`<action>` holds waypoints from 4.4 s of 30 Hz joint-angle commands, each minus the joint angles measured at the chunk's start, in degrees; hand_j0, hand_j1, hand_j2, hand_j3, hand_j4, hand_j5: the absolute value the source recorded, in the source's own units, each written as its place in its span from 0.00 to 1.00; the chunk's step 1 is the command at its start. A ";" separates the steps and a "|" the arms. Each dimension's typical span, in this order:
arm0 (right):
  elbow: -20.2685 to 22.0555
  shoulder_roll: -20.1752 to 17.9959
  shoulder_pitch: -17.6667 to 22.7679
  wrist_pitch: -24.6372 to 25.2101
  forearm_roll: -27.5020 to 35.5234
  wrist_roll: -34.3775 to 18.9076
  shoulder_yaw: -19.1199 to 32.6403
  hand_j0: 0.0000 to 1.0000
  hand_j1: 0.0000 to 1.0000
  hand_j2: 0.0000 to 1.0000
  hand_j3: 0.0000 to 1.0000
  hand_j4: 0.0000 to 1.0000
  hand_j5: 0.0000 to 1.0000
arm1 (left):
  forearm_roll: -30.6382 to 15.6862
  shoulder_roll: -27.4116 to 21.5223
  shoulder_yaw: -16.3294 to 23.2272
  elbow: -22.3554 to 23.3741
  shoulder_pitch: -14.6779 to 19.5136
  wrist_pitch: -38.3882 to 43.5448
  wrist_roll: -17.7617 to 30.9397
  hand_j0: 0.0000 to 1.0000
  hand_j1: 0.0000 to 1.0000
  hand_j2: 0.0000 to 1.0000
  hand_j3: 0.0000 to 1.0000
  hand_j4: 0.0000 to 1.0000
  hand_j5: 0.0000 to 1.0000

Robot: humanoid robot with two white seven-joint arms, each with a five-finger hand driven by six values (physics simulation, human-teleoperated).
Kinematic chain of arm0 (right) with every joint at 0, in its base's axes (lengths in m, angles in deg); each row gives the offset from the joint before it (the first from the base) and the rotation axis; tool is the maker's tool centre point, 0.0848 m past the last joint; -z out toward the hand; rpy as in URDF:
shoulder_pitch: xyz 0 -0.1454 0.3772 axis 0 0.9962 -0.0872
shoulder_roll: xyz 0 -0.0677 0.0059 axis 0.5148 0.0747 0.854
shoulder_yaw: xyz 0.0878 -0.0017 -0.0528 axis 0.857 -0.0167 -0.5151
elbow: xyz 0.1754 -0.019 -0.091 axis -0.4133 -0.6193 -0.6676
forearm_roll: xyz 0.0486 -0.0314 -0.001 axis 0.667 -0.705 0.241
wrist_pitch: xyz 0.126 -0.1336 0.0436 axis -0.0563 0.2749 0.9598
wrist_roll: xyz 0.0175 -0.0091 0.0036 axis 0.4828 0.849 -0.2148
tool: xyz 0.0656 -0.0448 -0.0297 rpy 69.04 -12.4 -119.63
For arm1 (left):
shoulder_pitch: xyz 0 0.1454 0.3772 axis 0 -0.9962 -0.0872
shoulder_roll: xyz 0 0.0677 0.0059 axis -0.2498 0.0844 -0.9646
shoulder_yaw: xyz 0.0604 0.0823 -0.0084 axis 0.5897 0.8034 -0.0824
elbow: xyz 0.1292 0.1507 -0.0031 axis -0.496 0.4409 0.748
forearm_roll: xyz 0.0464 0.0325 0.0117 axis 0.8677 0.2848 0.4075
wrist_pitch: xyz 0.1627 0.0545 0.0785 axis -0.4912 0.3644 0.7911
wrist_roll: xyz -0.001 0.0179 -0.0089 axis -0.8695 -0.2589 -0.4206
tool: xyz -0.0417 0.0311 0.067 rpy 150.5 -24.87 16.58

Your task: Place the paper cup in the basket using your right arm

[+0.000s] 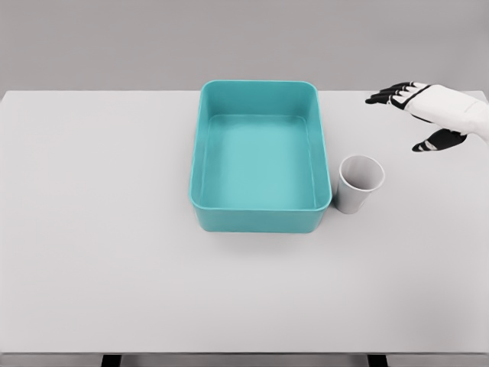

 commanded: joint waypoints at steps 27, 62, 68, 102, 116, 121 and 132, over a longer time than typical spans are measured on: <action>-3.44 -2.95 18.98 -3.52 36.88 3.18 6.51 1.00 1.00 1.00 1.00 1.00 1.00 | 0.00 0.00 0.03 0.00 0.00 0.06 -0.05 1.00 1.00 1.00 1.00 1.00 1.00; -3.88 8.65 26.90 -3.52 42.17 3.18 6.77 1.00 1.00 1.00 1.00 1.00 1.00 | 0.00 0.00 -0.06 0.00 0.00 0.06 0.03 1.00 1.00 1.00 1.00 1.00 1.00; -4.05 10.93 26.63 -3.52 42.08 3.27 6.68 1.00 1.00 1.00 1.00 1.00 1.00 | 0.00 0.00 0.03 0.00 0.00 0.06 0.03 1.00 1.00 1.00 1.00 1.00 1.00; -4.23 14.62 25.31 -3.52 41.38 3.18 6.15 1.00 1.00 1.00 1.00 1.00 1.00 | 0.00 0.00 -0.06 0.00 0.00 -0.03 0.03 1.00 1.00 1.00 1.00 1.00 1.00; -4.23 14.71 25.49 -3.52 41.55 3.18 6.24 0.65 0.65 0.65 0.65 0.65 0.65 | 0.00 0.00 0.03 0.00 0.00 -0.03 -0.05 1.00 1.00 1.00 1.00 1.00 1.00; -4.23 14.71 25.05 -3.52 41.47 3.18 6.24 0.63 0.63 0.63 0.63 0.63 0.63 | 0.00 0.00 -0.06 0.00 0.00 -0.03 -0.05 1.00 1.00 1.00 1.00 1.00 1.00; -4.05 13.83 18.28 -3.52 39.71 3.09 6.15 0.63 0.63 0.63 0.63 0.63 0.63 | 0.00 0.00 -0.06 0.00 0.00 0.06 -0.05 1.00 1.00 1.00 1.00 1.00 1.00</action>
